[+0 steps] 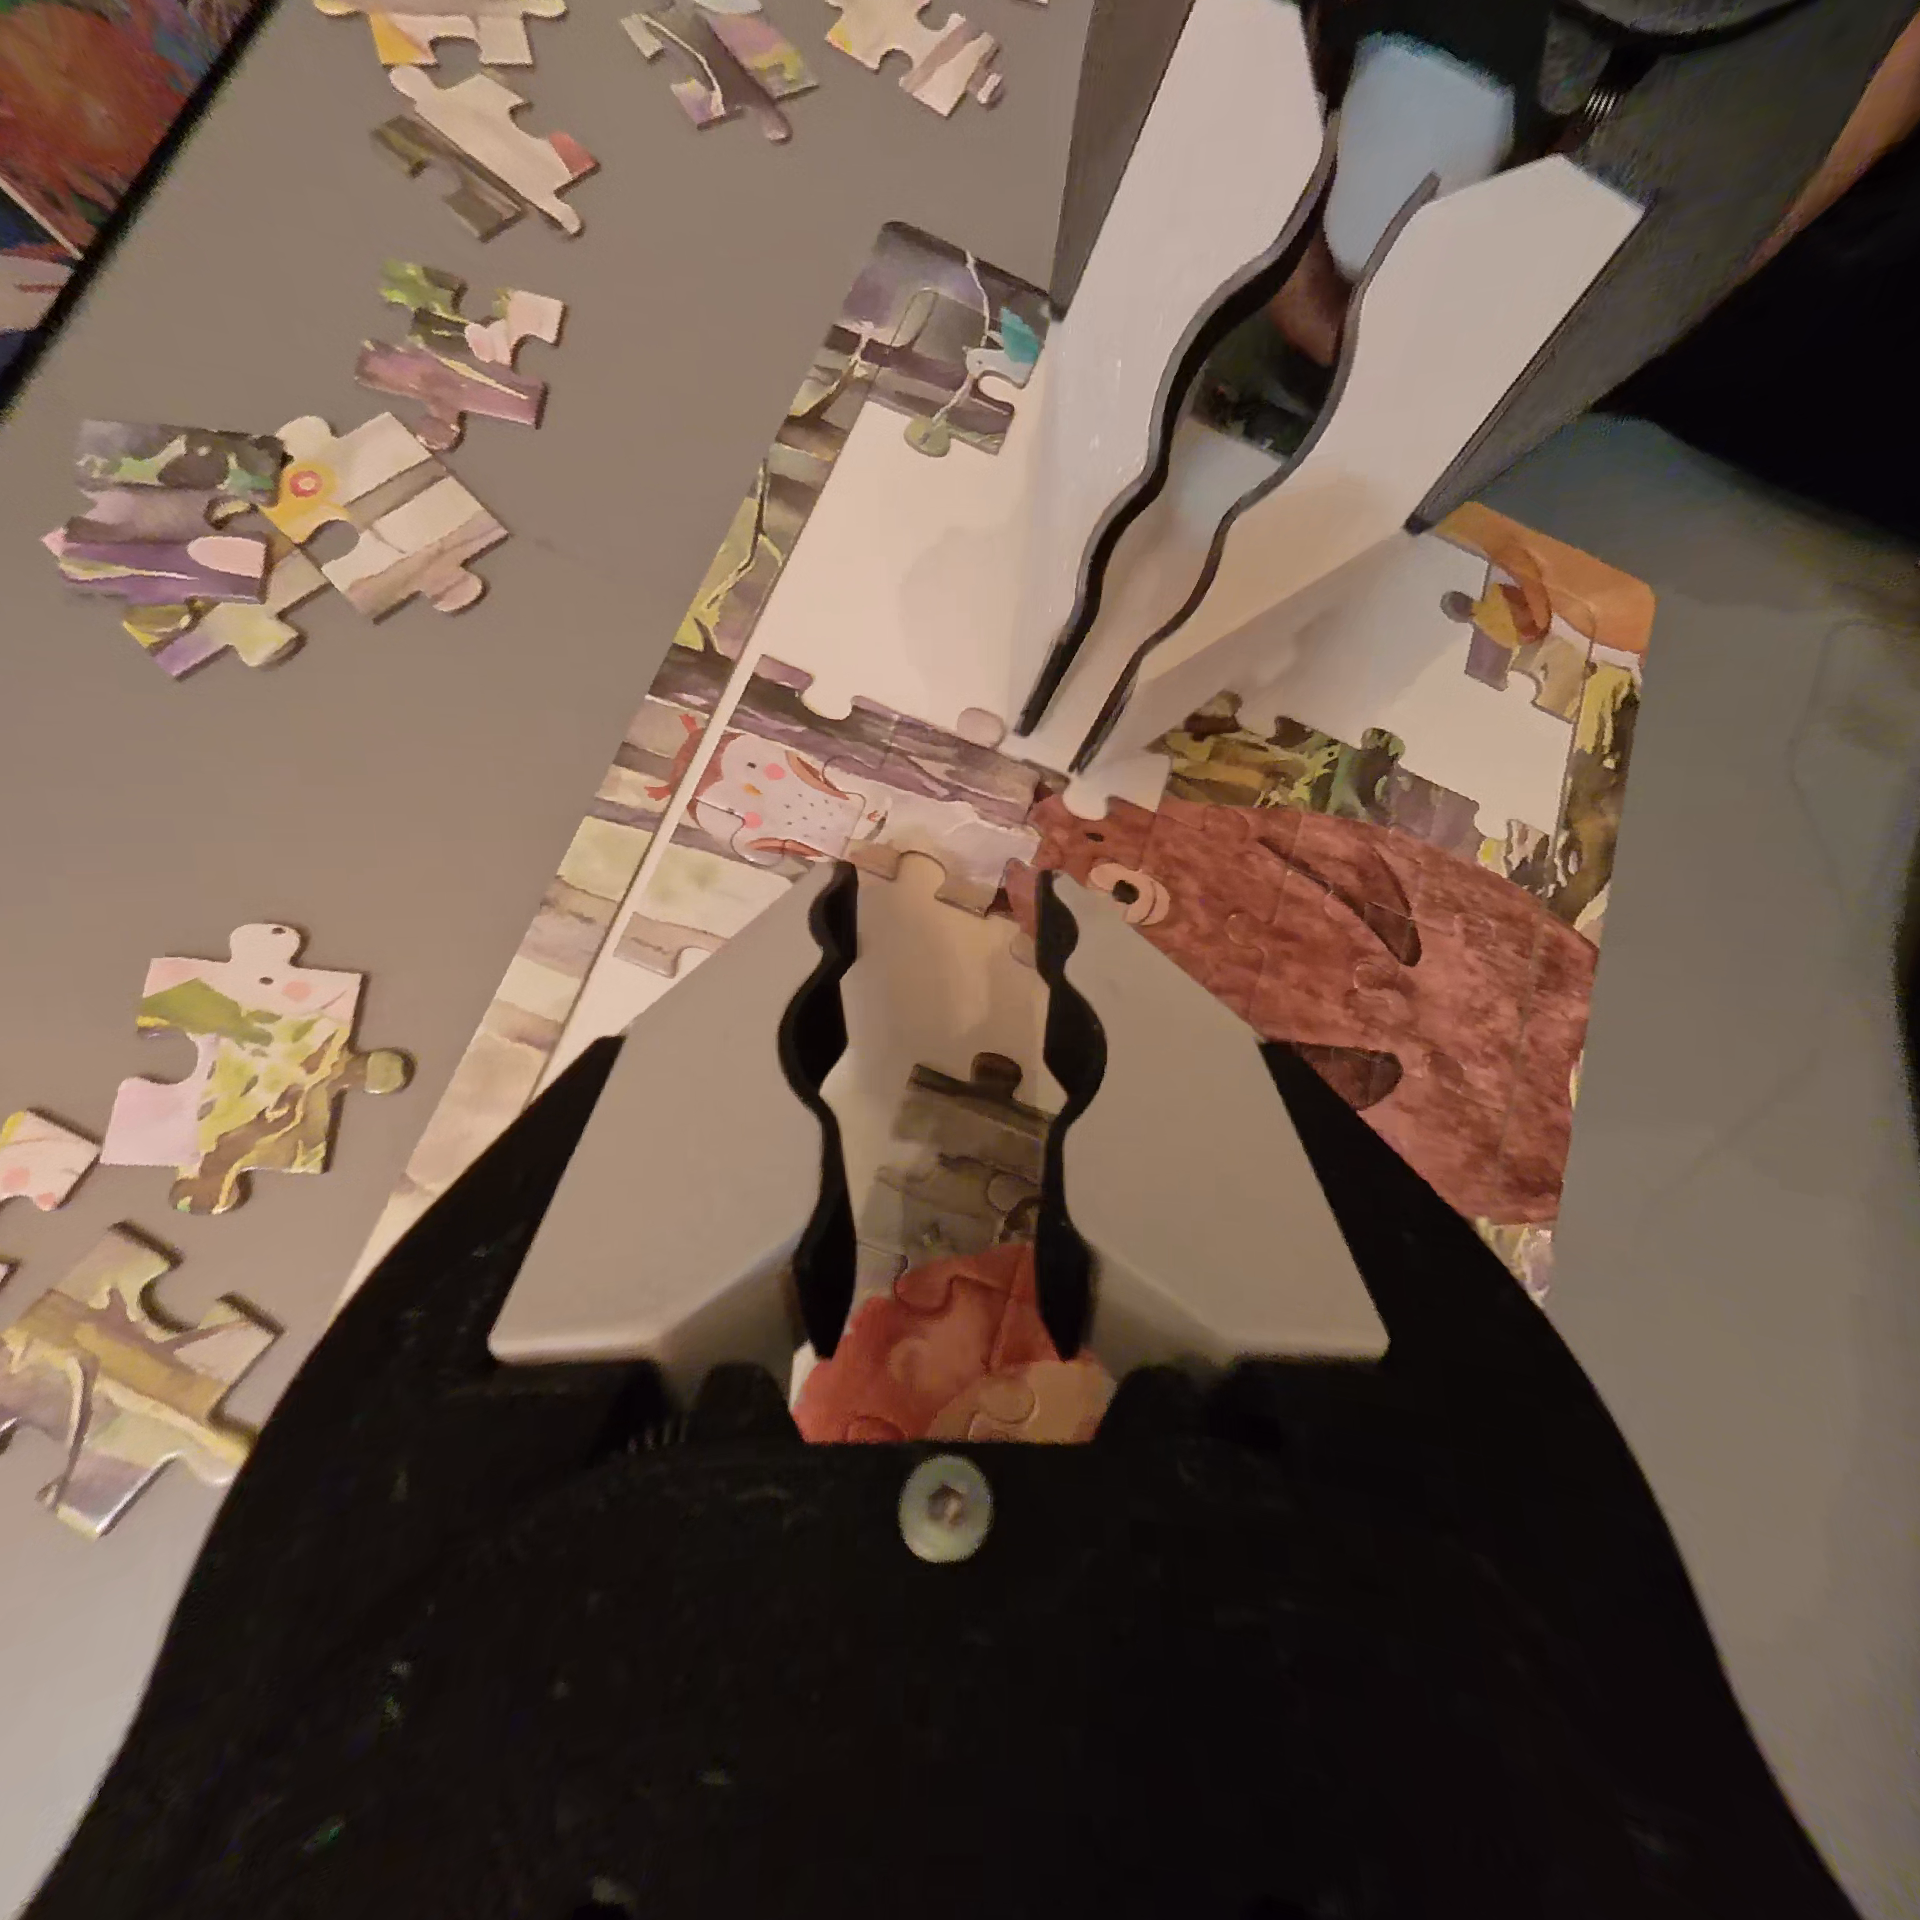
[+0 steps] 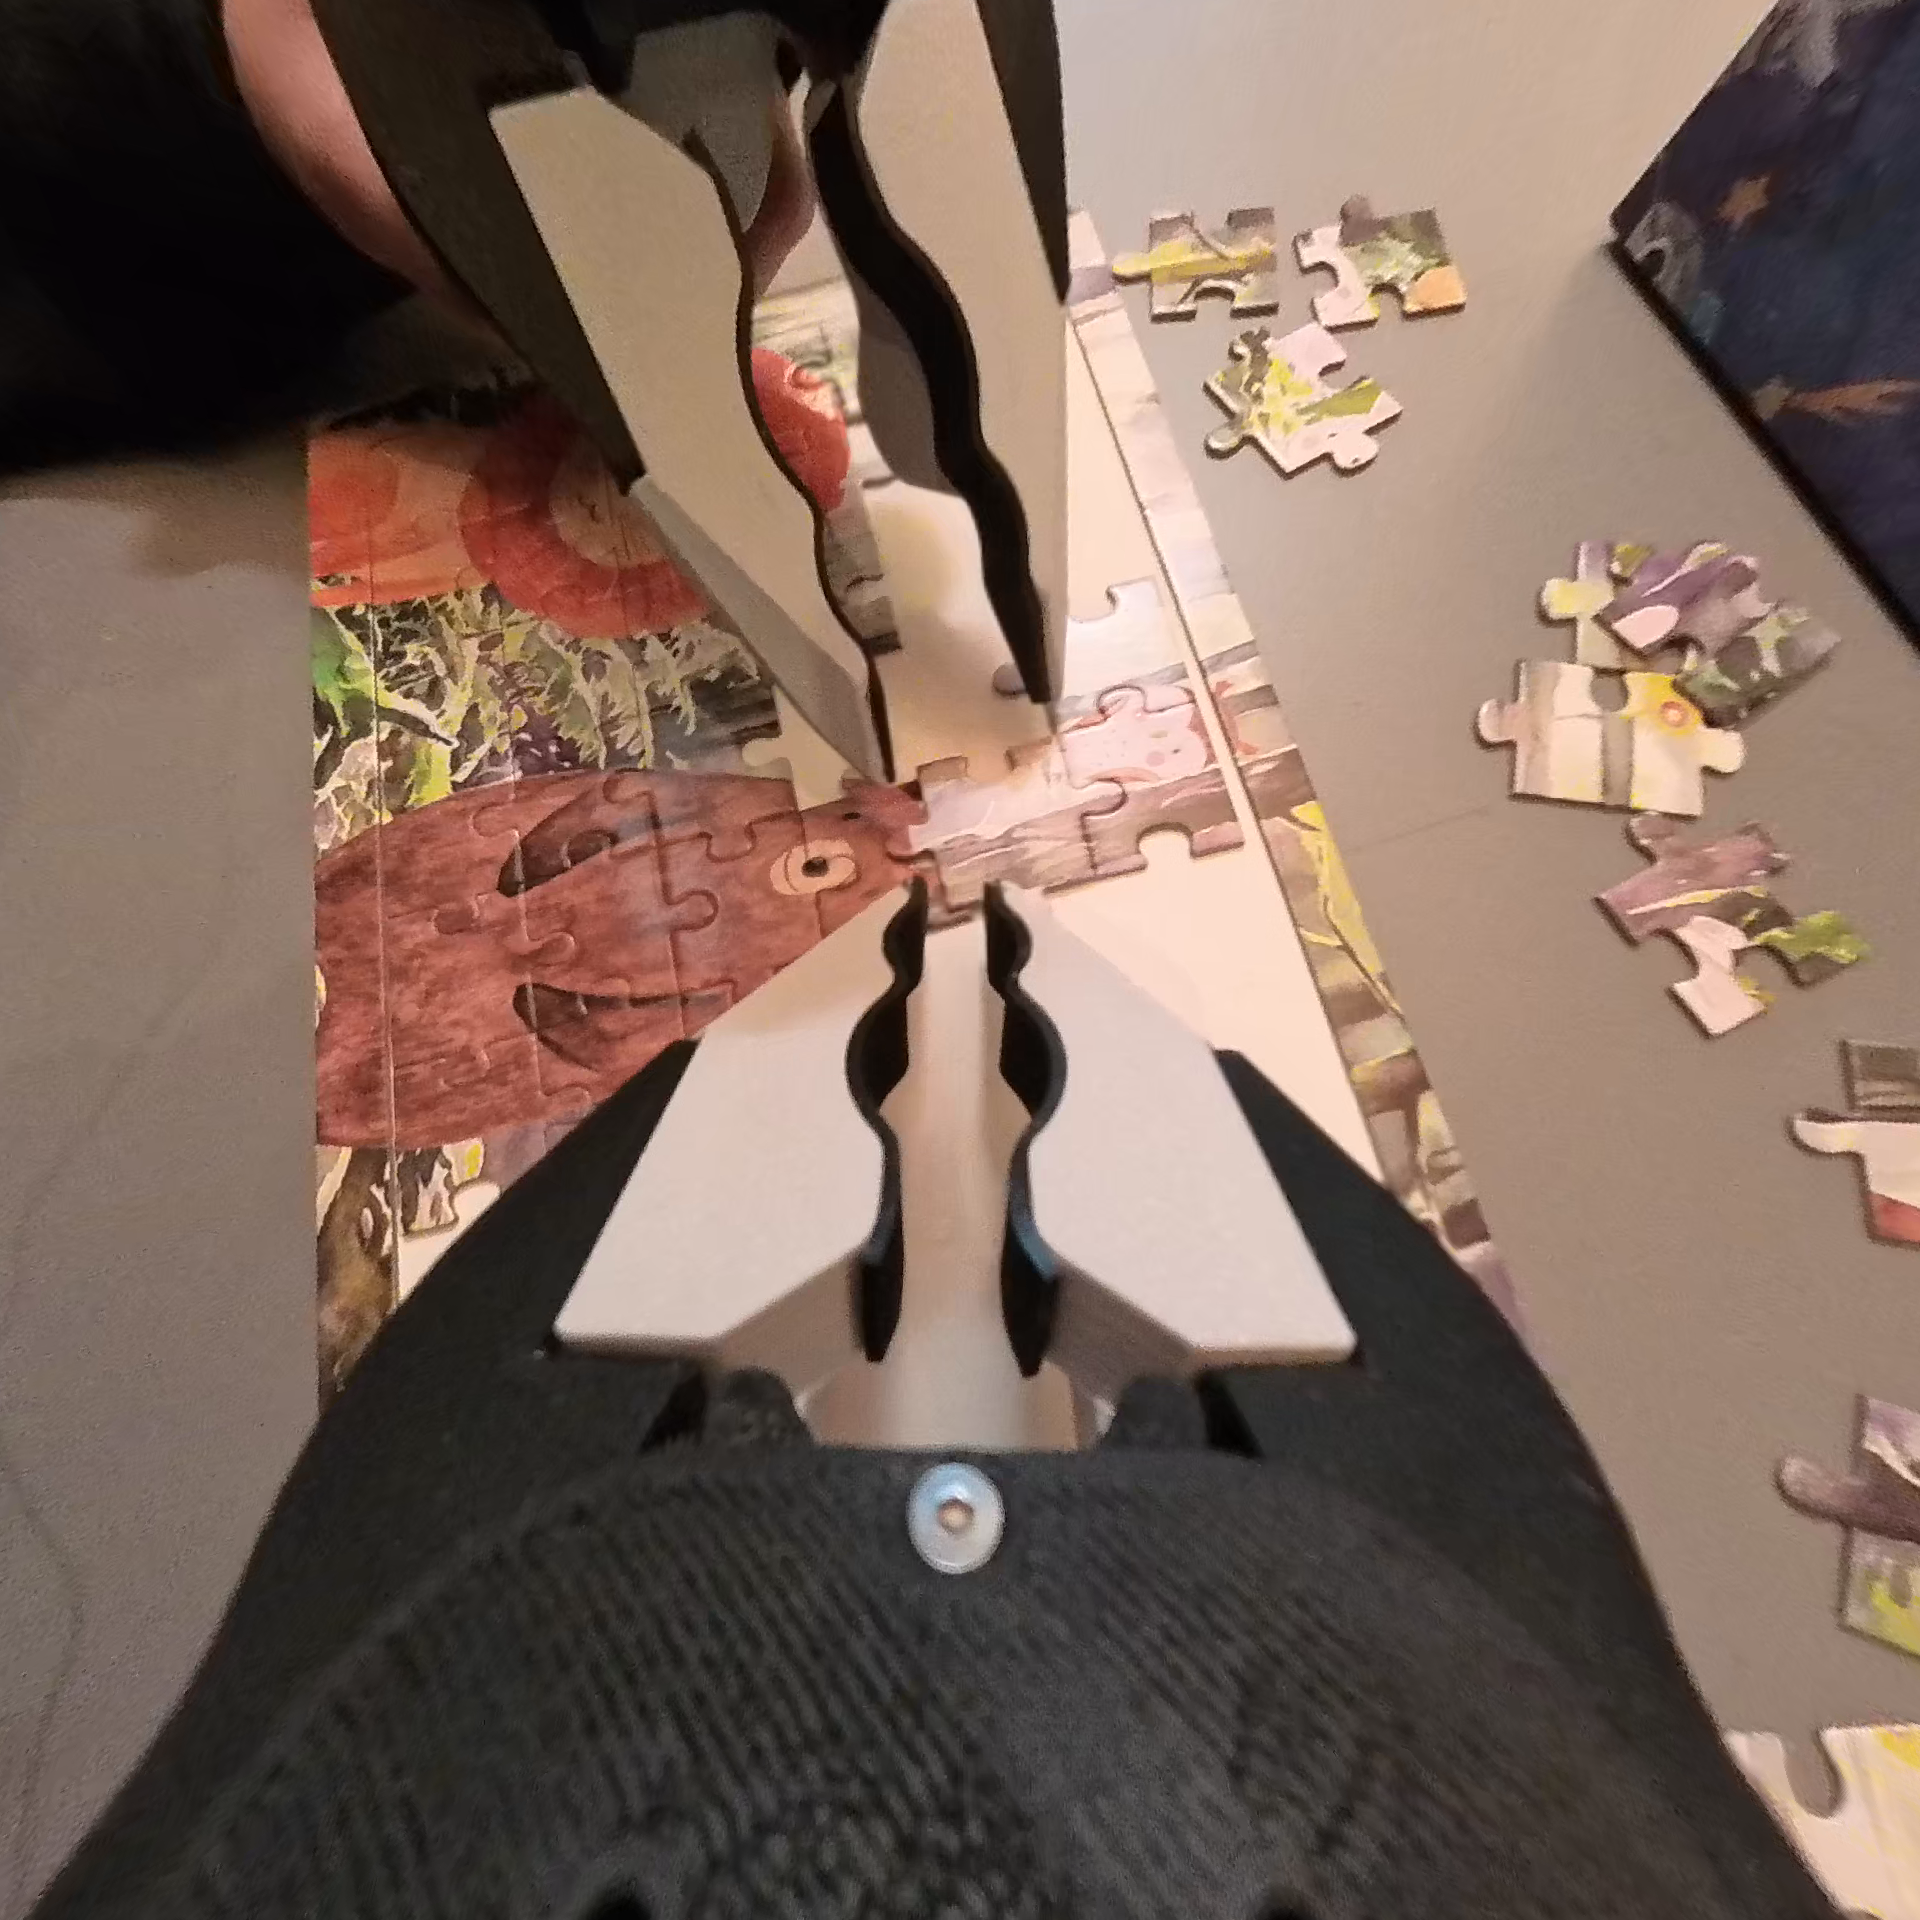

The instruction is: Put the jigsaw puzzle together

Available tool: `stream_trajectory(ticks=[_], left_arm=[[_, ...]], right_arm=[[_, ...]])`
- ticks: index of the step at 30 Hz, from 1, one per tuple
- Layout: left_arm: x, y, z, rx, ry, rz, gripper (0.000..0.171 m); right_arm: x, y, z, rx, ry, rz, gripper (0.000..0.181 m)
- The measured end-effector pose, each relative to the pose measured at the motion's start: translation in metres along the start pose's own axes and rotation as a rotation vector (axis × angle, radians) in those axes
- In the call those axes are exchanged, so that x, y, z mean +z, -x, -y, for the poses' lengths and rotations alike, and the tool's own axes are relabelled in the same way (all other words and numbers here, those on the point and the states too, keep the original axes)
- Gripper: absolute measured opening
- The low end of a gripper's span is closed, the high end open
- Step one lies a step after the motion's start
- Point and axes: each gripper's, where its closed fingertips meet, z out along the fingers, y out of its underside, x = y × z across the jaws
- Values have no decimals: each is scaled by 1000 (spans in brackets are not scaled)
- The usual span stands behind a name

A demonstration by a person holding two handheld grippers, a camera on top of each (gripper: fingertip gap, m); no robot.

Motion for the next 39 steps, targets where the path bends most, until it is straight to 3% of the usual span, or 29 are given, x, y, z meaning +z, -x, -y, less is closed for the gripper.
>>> stream_trajectory(ticks=[8,21,24,39], left_arm=[[2,9,-4,39,26,79,32],[3,10,-2,48,15,93,30],[0,3,-4,72,24,48,40],[2,14,-6,111,41,143,37]], right_arm=[[4,-7,-4,-36,22,-56,29],[6,-9,-6,-28,31,-68,28],[6,-9,-6,-26,30,-67,28],[6,-11,-6,-11,27,-78,23]])
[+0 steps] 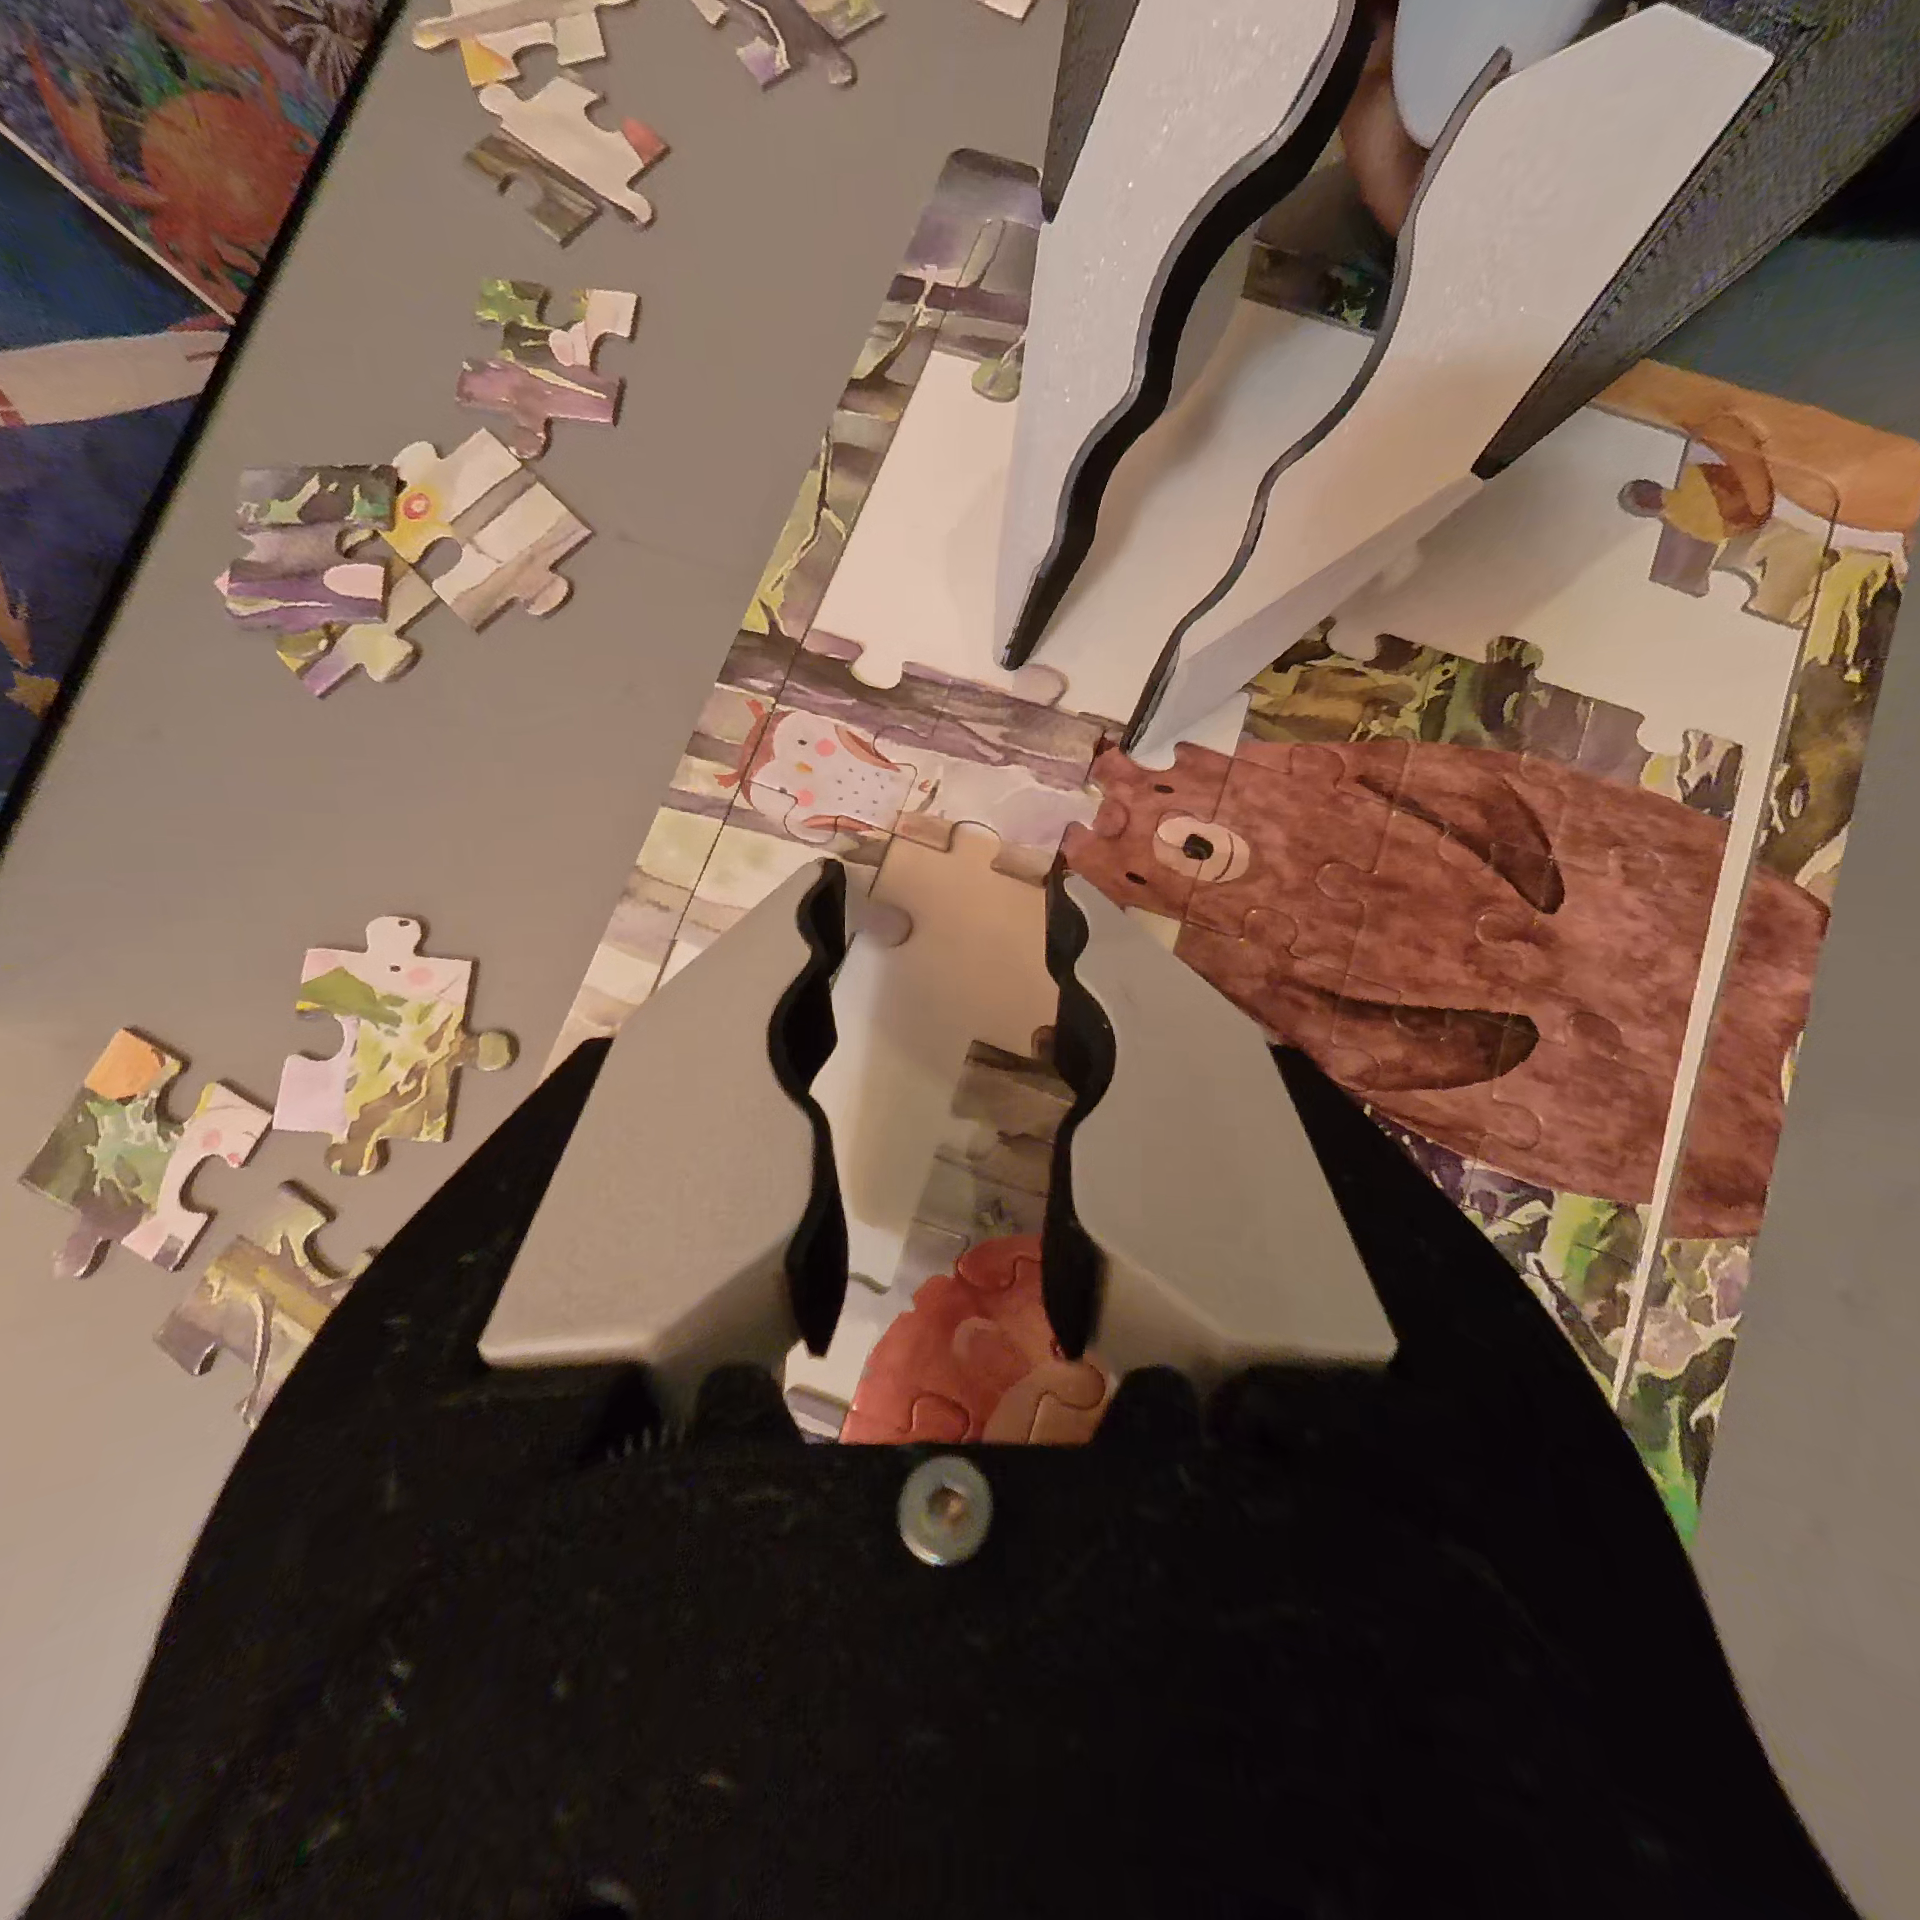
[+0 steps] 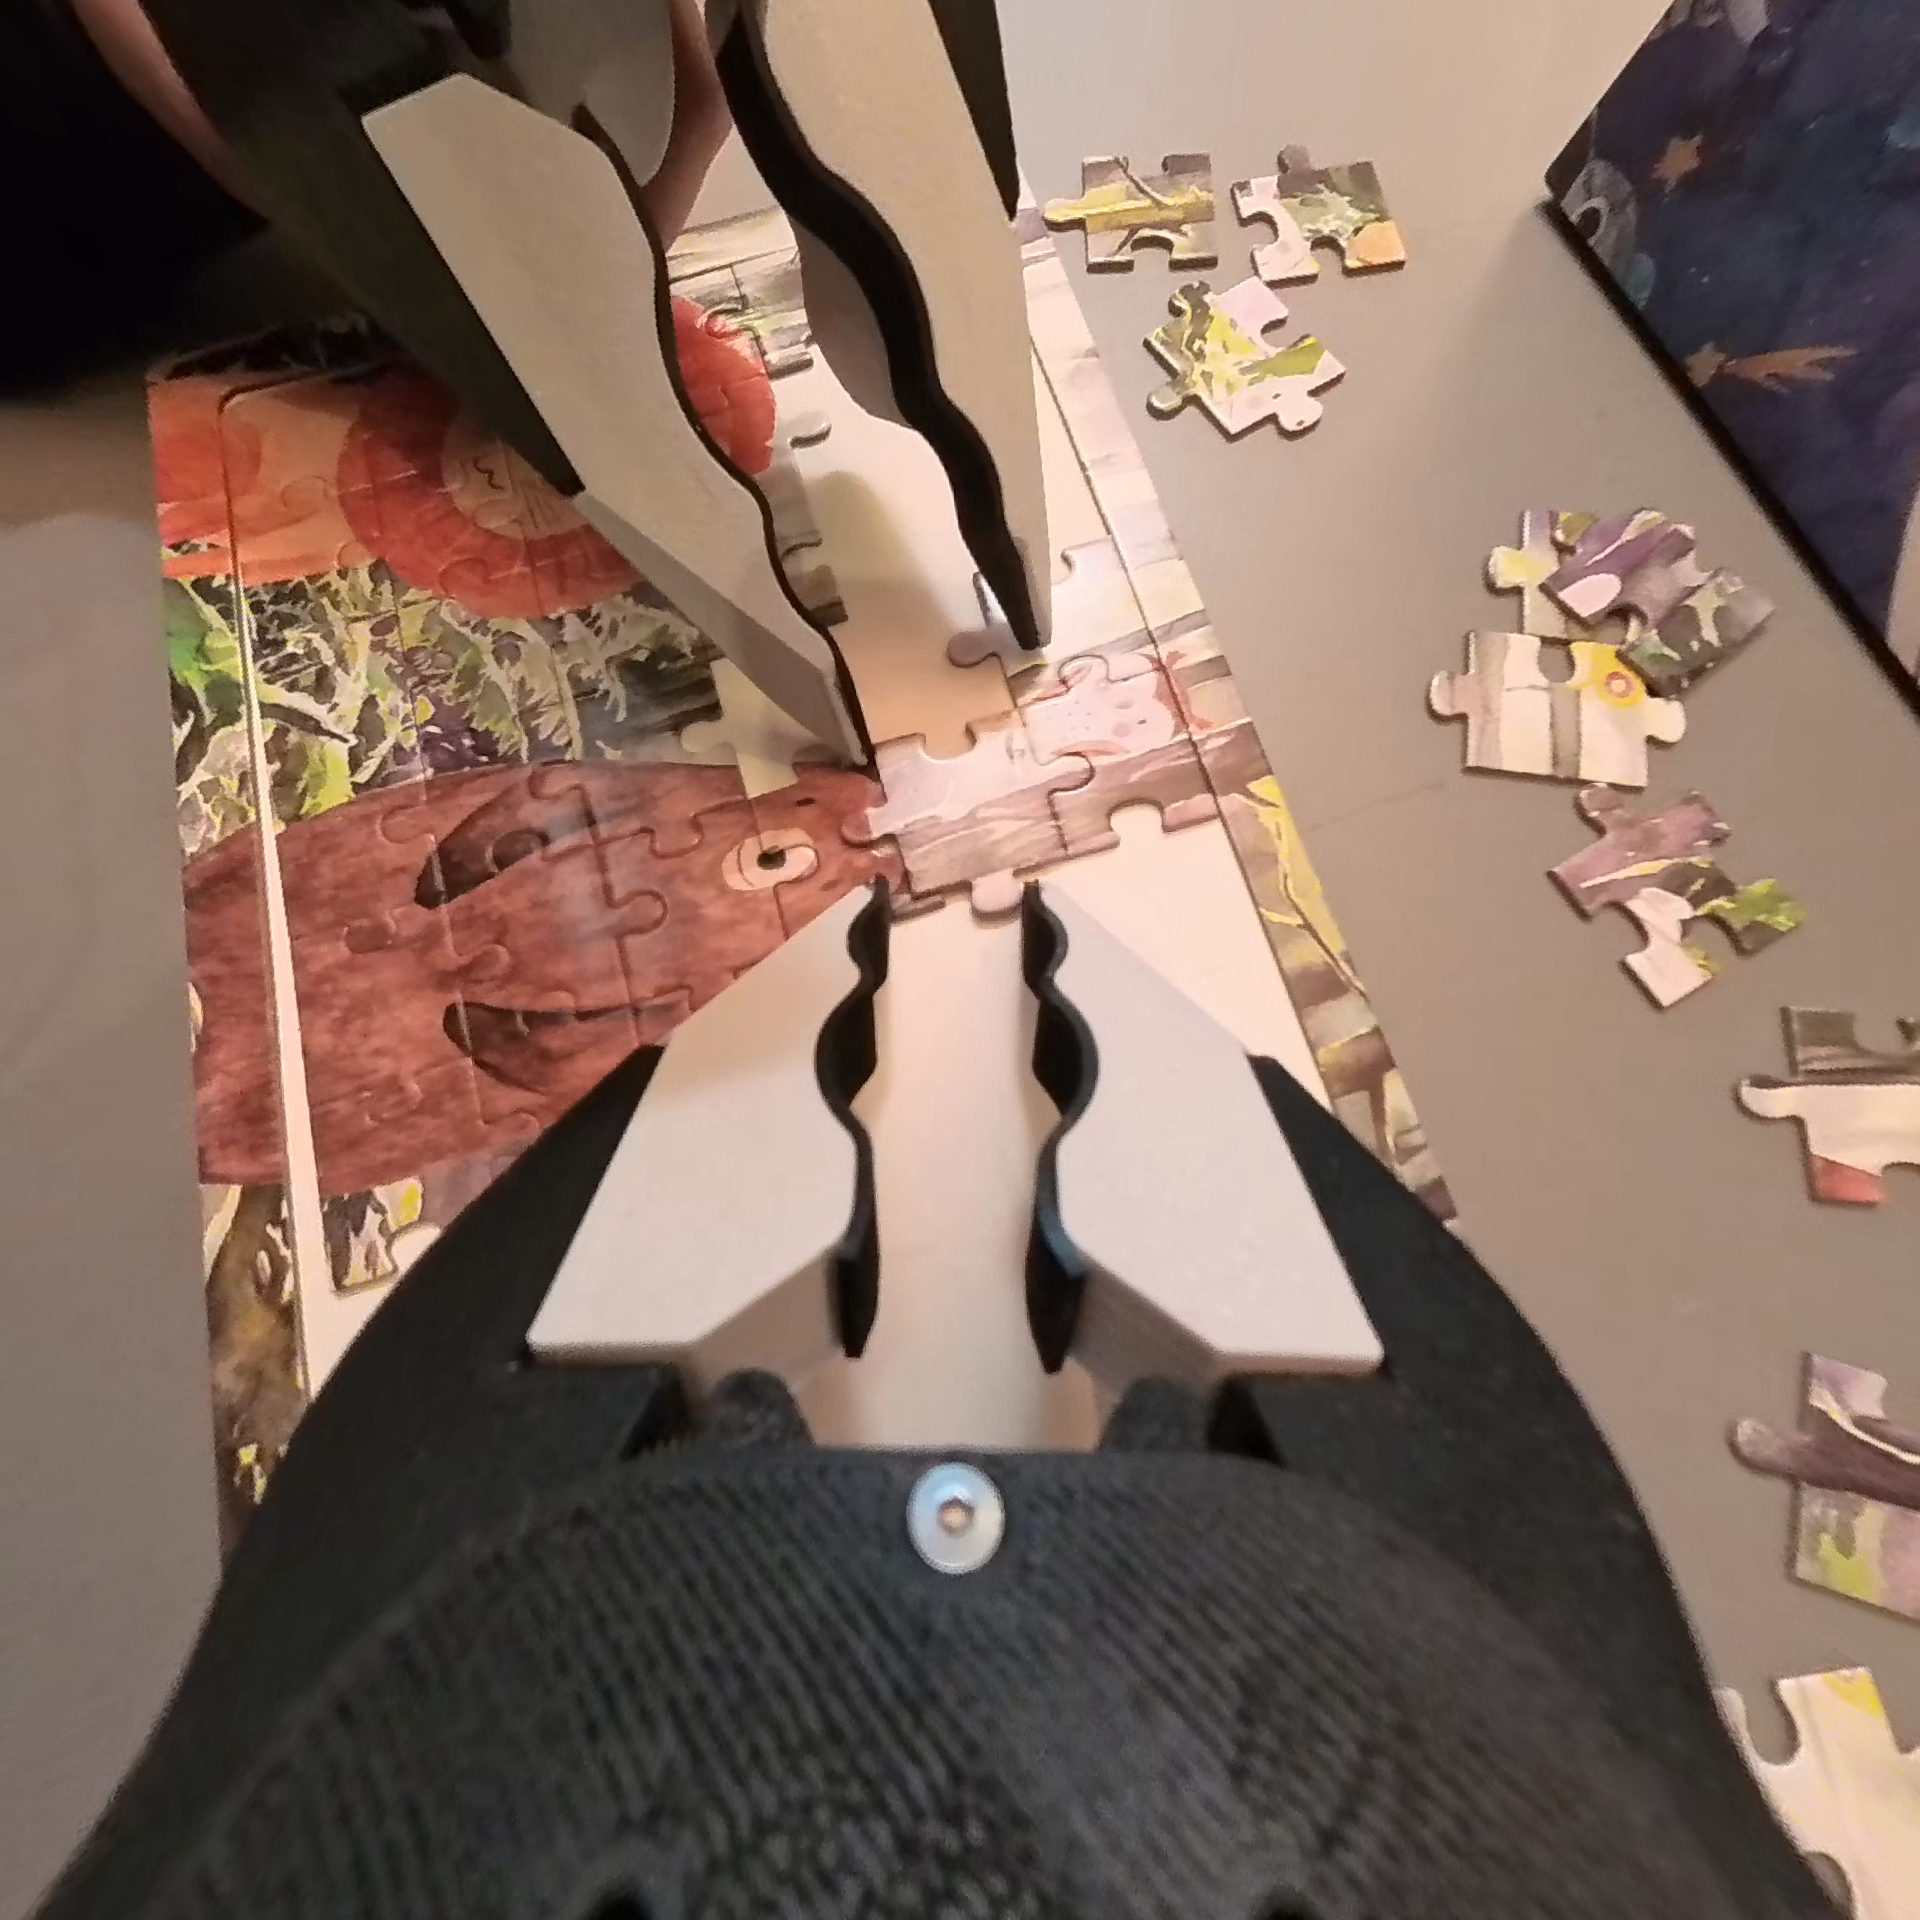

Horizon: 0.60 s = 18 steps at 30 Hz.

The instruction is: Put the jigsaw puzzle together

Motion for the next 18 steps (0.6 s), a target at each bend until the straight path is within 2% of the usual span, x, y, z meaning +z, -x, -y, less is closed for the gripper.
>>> stream_trajectory(ticks=[18], left_arm=[[0,0,0,-10,-3,-3,38]], right_arm=[[-1,2,-1,10,0,19,25]])
